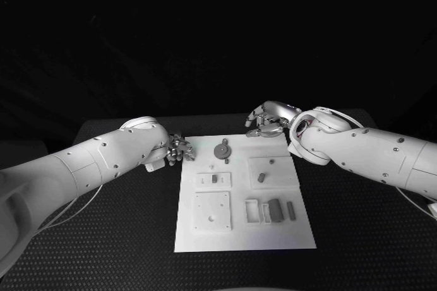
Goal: Assemble the parts on the task board
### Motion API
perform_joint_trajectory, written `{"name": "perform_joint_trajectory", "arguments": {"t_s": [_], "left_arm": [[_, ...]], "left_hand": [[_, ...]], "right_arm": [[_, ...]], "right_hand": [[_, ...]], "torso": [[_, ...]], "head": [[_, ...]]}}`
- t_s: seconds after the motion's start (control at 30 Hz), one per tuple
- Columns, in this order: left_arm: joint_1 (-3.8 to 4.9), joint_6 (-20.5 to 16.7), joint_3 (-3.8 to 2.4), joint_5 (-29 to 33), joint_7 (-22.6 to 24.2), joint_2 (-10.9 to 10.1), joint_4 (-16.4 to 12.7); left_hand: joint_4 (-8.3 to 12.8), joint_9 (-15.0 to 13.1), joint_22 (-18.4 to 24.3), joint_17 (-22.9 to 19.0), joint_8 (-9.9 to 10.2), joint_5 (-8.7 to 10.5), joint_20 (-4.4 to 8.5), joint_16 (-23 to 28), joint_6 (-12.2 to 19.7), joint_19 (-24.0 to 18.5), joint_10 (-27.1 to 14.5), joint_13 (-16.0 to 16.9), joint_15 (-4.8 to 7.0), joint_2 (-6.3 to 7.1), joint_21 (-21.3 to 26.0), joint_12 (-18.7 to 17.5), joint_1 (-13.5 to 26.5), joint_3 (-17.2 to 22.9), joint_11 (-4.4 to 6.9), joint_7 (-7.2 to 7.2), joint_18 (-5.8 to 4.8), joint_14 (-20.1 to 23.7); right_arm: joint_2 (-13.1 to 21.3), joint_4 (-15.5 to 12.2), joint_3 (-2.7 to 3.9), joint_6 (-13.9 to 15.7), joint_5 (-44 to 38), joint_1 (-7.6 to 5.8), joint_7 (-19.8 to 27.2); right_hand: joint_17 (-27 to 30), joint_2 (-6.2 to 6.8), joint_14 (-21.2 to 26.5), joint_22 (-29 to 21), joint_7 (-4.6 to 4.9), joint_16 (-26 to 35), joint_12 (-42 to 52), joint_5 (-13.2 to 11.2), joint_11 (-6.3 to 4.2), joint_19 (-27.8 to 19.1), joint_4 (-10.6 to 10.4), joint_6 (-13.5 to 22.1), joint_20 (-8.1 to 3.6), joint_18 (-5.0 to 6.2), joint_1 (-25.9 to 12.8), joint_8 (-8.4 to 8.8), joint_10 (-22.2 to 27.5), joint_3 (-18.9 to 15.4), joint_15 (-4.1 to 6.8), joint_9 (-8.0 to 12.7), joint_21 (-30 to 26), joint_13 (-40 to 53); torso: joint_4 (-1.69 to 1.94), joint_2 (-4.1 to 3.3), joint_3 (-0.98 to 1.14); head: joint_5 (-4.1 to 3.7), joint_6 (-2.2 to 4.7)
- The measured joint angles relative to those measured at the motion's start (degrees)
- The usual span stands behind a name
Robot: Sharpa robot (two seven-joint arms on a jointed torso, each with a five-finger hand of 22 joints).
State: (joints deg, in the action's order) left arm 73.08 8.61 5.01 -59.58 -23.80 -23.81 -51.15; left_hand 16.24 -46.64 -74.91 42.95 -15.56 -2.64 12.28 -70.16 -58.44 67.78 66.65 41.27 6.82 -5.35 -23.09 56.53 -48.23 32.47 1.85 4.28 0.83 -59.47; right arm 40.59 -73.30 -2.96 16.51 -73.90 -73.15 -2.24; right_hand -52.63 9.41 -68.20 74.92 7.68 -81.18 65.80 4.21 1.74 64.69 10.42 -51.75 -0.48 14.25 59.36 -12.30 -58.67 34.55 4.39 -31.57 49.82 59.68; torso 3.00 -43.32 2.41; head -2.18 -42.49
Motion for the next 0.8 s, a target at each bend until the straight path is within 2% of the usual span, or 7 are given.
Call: {"name": "perform_joint_trajectory", "arguments": {"t_s": [0.07, 0.13, 0.33, 0.4, 0.47, 0.63, 0.8], "left_arm": [[0.0, 0.0, 0.0, 0.1, 0.1, -0.1, 0.0], [0.0, -0.1, 0.0, 0.2, 0.1, -0.2, 0.0], [0.0, -0.6, -0.01, 1.5, 0.4, -1.6, -1.9], [0.01, -1.0, -0.01, 2.2, 0.4, -2.1, -2.9], [0.02, -1.5, -0.02, 3.0, 0.4, -2.8, -4.1], [0.05, -2.8, -0.03, 6.1, 0.1, -4.6, -7.6], [0.05, -4.1, -0.03, 9.7, -0.4, -6.9, -12.6]], "left_hand": [[0.1, 0.0, 0.0, -0.1, -0.2, 0.04, 0.02, -0.2, 0.0, 0.0, 0.0, 0.0, -0.11, -0.24, 0.0, 0.0, -0.6, 0.5, 0.0, 0.0, 0.0, 0.1], [-0.1, 0.0, 0.0, -0.2, -0.5, 0.01, 0.1, -0.2, 0.0, 0.1, 0.2, -0.1, -0.23, 0.39, 0.0, 0.0, -1.6, 1.7, 0.19, -0.01, 0.0, 0.0], [-0.4, 0.0, 0.0, -0.4, -0.9, -0.18, -0.09, -0.6, -0.9, 0.3, 0.7, -0.3, -0.07, 0.78, -0.4, 0.0, -2.0, 2.8, 0.72, -0.59, -0.01, -0.4], [-0.5, 0.0, 0.0, -0.5, -0.9, -1.36, -0.09, -0.6, -1.4, 0.3, 0.9, -0.4, -0.13, 1.09, -0.5, 0.0, -2.3, 3.0, 0.93, -0.71, -0.01, -0.5], [-0.6, 0.0, 0.0, -0.6, -0.9, -2.83, -0.04, -0.6, -1.8, 0.8, 1.5, -0.5, 0.03, 1.19, -0.7, 0.0, -2.4, 3.2, 0.99, -0.86, -0.01, -0.8], [-0.6, 0.0, 0.0, -0.7, -0.9, -3.86, -0.01, -0.8, -2.1, 0.9, 1.8, -0.6, 0.02, 1.19, -0.9, 0.0, -2.4, 3.2, 1.16, -1.09, -0.01, -0.9], [-0.6, 0.0, 0.0, -0.9, -0.9, -4.96, -0.08, -1.0, -2.4, 1.0, 2.1, -0.7, -0.05, 1.19, -1.4, 0.0, -2.4, 3.2, 1.06, -1.34, -0.01, -1.4]], "right_arm": [[0.0, 0.0, 0.0, 0.0, 0.0, 0.0, 0.0], [0.0, 0.0, 0.0, 0.0, 0.0, 0.0, 0.0], [0.1, 0.0, 0.0, 0.0, 0.1, 0.0, 0.0], [0.2, 0.0, 0.0, 0.0, 0.1, 0.0, 0.0], [0.3, 0.0, 0.0, 0.0, 0.1, 0.0, 0.0], [0.4, -0.1, 0.0, 0.0, 0.1, 0.0, 0.0], [0.6, -0.1, 0.0, 0.0, 0.1, 0.0, 0.0]], "right_hand": [[0.0, 0.0, 0.0, 0.0, 0.0, 0.0, 0.0, 0.0, 0.0, 0.0, 0.0, 0.0, 0.0, 0.0, 0.0, 0.0, 0.0, 0.0, 0.0, 0.0, 0.0, 0.0], [0.0, 0.0, 0.0, 0.0, 0.0, 0.0, 0.0, 0.0, 0.0, 0.0, 0.0, 0.0, 0.0, 0.0, 0.0, 0.0, 0.0, 0.0, 0.0, 0.0, 0.0, 0.0], [0.0, 0.0, 0.0, 0.0, 0.0, 0.0, 0.0, 0.0, 0.0, 0.0, 0.0, 0.0, 0.01, 0.0, 0.0, 0.0, 0.0, 0.0, 0.0, 0.0, -0.2, 0.0], [0.0, 0.0, 0.0, 0.0, 0.0, 0.0, 0.0, 0.0, 0.0, 0.0, 0.0, 0.0, 0.01, 0.0, 0.0, 0.0, 0.0, 0.0, 0.0, 0.0, -0.2, 0.0], [0.0, 0.0, 0.0, 0.0, -0.01, 0.0, 0.0, 0.0, 0.0, 0.0, 0.0, 0.0, 0.02, 0.0, 0.0, 0.0, 0.0, 0.0, 0.0, 0.0, -0.2, 0.0], [0.0, 0.0, 0.0, 0.0, -0.01, 0.0, 0.0, 0.0, 0.0, 0.1, 0.0, 0.0, -0.11, 0.0, 0.0, 0.0, 0.0, 0.0, 0.0, 0.0, -0.2, 0.0], [0.0, 0.0, 0.0, 0.0, -0.01, 0.0, 0.0, 0.0, 0.0, 0.1, 0.0, 0.0, -0.12, 0.0, 0.0, 0.0, 0.0, 0.0, 0.0, 0.0, -0.2, 0.0]], "torso": [[0.0, 0.0, 0.01], [0.0, 0.0, 0.01], [0.02, 0.02, -0.01], [0.03, 0.03, -0.02], [0.04, 0.03, -0.02], [0.07, 0.04, -0.02], [0.07, 0.04, -0.02]], "head": [[0.0, -0.02], [0.01, -0.03], [0.04, -0.05], [0.04, -0.05], [0.04, -0.06], [0.04, -0.08], [0.07, -0.09]]}}
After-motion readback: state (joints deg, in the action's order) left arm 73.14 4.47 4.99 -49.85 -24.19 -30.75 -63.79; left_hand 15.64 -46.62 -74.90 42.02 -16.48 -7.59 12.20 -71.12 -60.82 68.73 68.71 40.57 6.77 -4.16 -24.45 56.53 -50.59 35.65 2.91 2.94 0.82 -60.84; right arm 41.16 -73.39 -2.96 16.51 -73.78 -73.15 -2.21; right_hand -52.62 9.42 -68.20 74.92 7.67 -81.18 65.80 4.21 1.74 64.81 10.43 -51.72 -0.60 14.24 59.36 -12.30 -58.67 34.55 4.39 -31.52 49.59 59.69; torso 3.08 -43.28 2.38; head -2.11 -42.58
